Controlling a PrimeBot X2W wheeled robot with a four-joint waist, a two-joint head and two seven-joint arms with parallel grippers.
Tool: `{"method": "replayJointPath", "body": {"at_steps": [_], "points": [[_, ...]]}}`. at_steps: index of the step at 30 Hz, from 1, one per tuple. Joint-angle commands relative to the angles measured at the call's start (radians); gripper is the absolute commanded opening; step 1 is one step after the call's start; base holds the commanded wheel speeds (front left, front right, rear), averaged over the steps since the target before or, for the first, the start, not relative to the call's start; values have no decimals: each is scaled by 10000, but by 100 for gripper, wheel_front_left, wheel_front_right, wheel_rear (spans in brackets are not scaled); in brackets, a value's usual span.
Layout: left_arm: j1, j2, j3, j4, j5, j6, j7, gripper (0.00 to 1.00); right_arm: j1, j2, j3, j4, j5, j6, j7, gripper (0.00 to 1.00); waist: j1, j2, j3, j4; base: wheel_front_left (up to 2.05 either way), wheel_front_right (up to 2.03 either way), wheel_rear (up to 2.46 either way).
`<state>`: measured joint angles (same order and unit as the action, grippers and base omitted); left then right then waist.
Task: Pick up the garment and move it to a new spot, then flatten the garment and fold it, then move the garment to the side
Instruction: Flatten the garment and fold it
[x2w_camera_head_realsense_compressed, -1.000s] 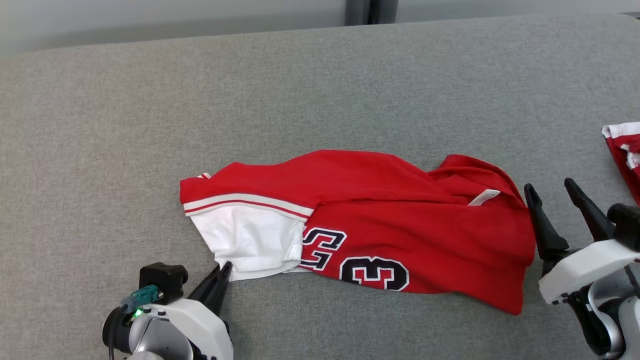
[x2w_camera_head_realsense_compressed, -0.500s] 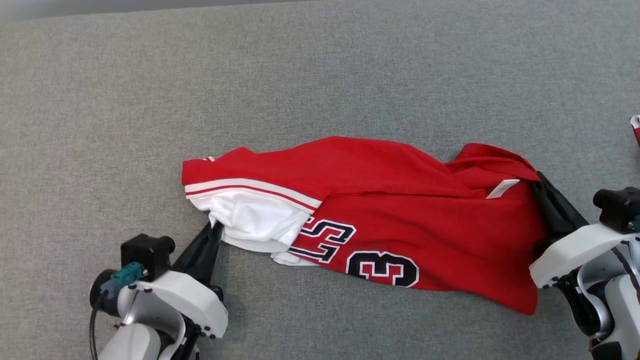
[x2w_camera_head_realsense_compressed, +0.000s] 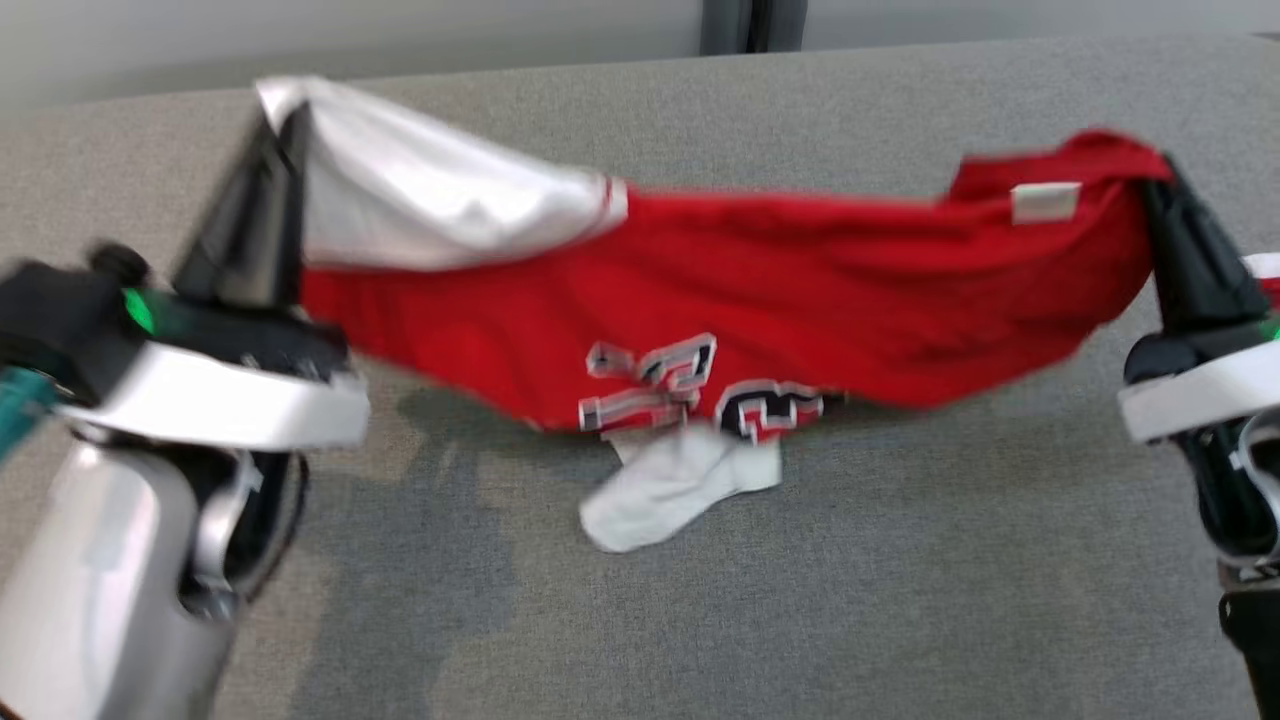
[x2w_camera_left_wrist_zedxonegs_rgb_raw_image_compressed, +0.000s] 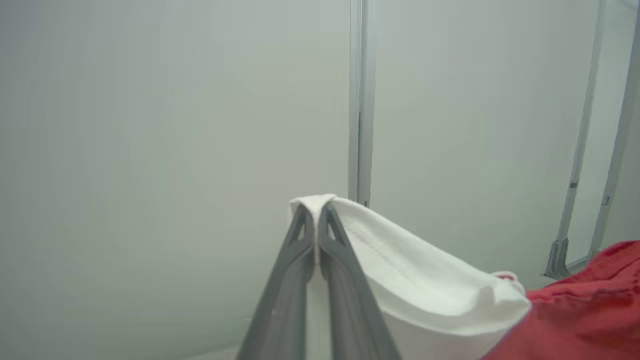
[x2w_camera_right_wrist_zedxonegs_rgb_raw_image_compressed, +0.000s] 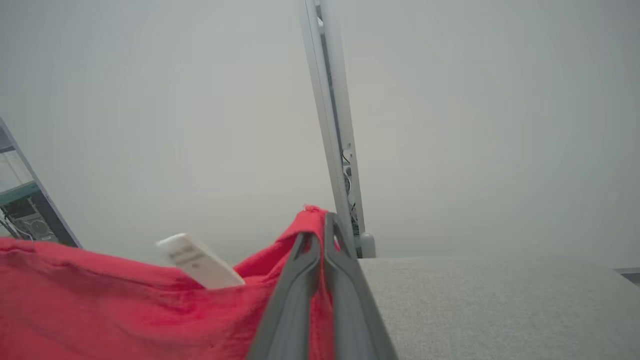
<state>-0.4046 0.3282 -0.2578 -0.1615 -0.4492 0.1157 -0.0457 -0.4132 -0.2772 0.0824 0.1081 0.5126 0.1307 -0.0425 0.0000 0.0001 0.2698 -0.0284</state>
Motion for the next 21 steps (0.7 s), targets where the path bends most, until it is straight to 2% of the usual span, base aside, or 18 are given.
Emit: {"method": "replayJointPath", "body": {"at_steps": [1, 12, 21], "points": [[-779, 149, 238, -352, 175, 91, -60, 0, -322, -62, -124, -298, 293, 1, 77, 0, 0, -1, -213, -5, 0, 0, 0], [-3420, 421, 419, -1435, 793, 151, 244, 0, -1231, -100, -658, -1491, 862, 1, 357, 0, 0, -1, -717, -93, 0, 0, 0], [-3879, 455, 329, -1628, 877, 231, 518, 0, -844, 149, -900, -1976, 850, 1, 803, 0, 0, -1, -914, -159, 0, 0, 0]]}}
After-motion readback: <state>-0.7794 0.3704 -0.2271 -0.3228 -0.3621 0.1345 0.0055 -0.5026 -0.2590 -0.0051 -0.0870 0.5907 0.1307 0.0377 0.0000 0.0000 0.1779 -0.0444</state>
